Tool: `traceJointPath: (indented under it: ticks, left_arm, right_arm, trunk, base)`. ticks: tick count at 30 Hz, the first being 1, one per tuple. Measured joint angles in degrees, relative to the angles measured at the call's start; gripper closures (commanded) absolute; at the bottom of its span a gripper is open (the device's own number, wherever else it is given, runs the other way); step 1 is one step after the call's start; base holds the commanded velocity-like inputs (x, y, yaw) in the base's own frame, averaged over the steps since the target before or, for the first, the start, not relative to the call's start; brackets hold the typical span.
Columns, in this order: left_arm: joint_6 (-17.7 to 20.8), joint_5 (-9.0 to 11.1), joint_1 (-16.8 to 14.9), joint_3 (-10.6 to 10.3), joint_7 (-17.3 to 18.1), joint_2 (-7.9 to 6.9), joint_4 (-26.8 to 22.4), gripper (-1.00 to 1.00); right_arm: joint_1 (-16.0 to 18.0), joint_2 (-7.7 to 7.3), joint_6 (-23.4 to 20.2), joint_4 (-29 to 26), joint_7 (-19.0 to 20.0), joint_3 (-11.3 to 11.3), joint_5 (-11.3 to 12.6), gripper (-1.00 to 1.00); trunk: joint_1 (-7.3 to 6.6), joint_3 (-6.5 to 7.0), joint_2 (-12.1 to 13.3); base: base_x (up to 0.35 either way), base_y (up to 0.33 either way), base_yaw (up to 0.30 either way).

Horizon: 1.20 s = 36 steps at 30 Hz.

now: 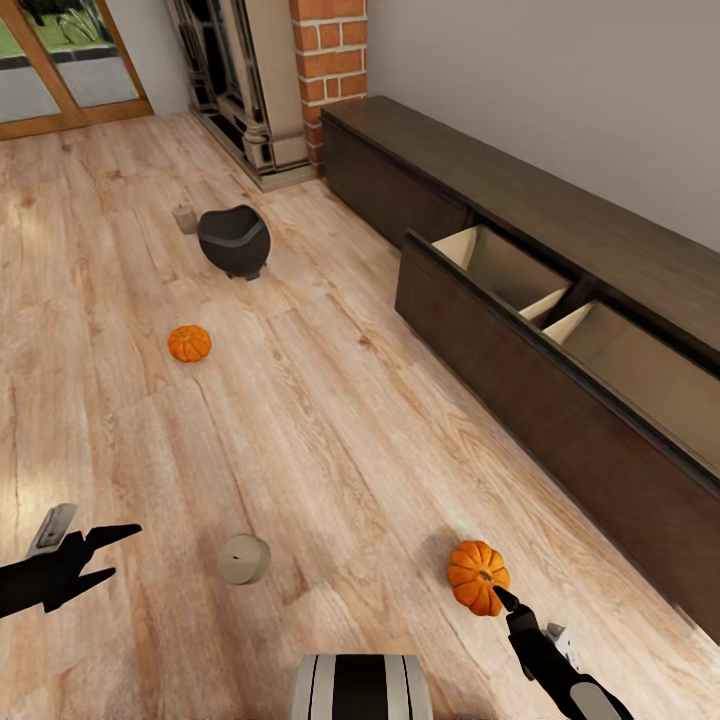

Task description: Place each of the two pumpkins and all three candles from the living room inside a cabinet in the living room (use any cabinet), then make sure every cabinet is closed, and position the cauldron so it is next to a table in the living room.

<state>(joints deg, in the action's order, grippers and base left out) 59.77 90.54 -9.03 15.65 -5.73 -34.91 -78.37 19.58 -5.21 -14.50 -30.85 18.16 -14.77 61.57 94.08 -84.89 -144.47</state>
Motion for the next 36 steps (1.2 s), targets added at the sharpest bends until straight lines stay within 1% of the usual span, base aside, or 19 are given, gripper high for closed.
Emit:
traceJointPath:
  ticks: [3,5,8,12,14,17,21,34,36]
  left_arm:
    - [0.00,0.02,0.06,0.02,0.00,-0.07,-0.55,-1.00]
    - [0.00,0.07,1.43,0.10,0.00,-0.24,-1.22,-1.00]
    - [0.00,0.18,2.61,0.86,0.00,-0.32,-2.43,-1.00]
    - [0.00,0.36,2.94,1.35,0.01,-0.41,-2.76,-1.00]
    - [0.00,1.03,2.97,1.40,0.01,-0.42,-2.81,-1.00]
    - [0.00,1.44,2.98,1.43,0.01,-0.42,-2.81,-1.00]
    - [0.00,1.54,2.99,1.40,0.02,-0.42,-2.81,-1.00]
    - [0.00,1.56,2.99,1.35,0.02,-0.41,-2.90,-1.00]
    - [0.00,1.58,2.99,1.35,0.01,-0.42,-2.90,-1.00]
  right_arm:
    - [0.00,0.00,0.10,0.00,0.05,0.00,0.00,-1.00]
    - [0.00,0.00,0.13,0.00,0.17,0.00,-0.01,-1.00]
    - [0.00,0.00,0.12,0.00,0.59,0.00,-0.02,-1.00]
    - [0.00,0.00,0.08,-0.13,1.05,0.07,-0.28,-1.00]
    - [0.00,0.00,0.09,-0.22,2.12,0.36,-0.87,-1.00]
    - [0.00,-0.08,0.19,-0.25,4.26,1.26,-1.48,-1.00]
    - [0.00,-0.16,0.36,-0.26,5.28,1.66,-1.81,-1.00]
    - [0.00,-0.53,0.31,-0.26,5.74,1.72,-1.85,-1.00]
    - [0.00,-0.68,0.30,-0.27,6.73,1.67,-1.85,-1.00]
  trunk:
    - [0.00,0.00,0.00]
    - [0.00,0.00,0.00]
    - [0.00,0.00,0.00]
    - [0.00,0.00,0.00]
    - [0.00,0.00,0.00]
    - [0.00,0.00,0.00]
    - [0.11,-0.88,-0.05]
    - [0.44,-3.76,-0.23]
    - [0.44,-3.77,-0.23]
  base:
    - [0.000,0.000,0.000]
    - [0.000,0.000,0.000]
    - [0.000,0.000,0.000]
    - [0.000,0.000,0.000]
    - [0.000,0.000,0.000]
    - [0.000,0.000,0.000]
    - [0.000,0.000,0.000]
    - [0.000,0.000,0.000]
    - [0.000,0.000,0.000]
